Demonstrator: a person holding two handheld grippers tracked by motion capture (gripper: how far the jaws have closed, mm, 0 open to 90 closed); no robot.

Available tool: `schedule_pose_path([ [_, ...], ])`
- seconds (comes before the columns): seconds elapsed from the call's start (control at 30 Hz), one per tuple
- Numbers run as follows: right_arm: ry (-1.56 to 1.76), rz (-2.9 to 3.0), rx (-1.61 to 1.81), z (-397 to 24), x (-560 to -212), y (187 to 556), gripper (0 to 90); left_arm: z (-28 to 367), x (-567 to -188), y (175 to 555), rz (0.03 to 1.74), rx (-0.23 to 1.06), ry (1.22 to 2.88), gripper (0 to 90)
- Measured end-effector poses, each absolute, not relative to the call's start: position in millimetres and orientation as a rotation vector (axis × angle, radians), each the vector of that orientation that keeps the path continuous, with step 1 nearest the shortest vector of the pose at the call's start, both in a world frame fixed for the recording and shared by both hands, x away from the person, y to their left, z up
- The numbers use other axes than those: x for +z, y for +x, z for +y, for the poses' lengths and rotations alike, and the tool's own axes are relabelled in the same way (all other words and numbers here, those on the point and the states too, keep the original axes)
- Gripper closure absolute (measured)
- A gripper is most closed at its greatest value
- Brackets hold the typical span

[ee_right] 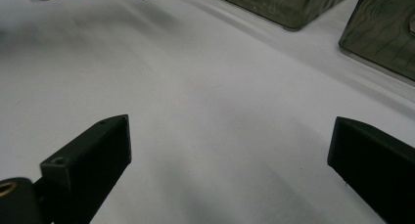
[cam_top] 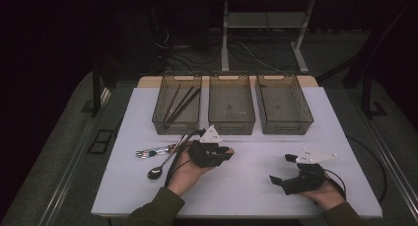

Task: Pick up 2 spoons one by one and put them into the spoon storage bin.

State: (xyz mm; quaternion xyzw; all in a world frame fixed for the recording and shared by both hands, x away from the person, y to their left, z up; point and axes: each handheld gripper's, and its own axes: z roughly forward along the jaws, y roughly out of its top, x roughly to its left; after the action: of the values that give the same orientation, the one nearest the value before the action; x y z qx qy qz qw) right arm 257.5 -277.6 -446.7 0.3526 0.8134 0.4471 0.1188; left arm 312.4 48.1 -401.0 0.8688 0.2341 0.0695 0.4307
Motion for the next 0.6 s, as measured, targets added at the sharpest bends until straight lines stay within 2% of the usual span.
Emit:
schedule_pose_path([
  [0.6, 1.046, 2.373, 1.307, -277.9, -448.1, 258.8, 2.2, 57.2, -373.7, 343.6, 0.622, 0.223, 2.136, 73.9],
])
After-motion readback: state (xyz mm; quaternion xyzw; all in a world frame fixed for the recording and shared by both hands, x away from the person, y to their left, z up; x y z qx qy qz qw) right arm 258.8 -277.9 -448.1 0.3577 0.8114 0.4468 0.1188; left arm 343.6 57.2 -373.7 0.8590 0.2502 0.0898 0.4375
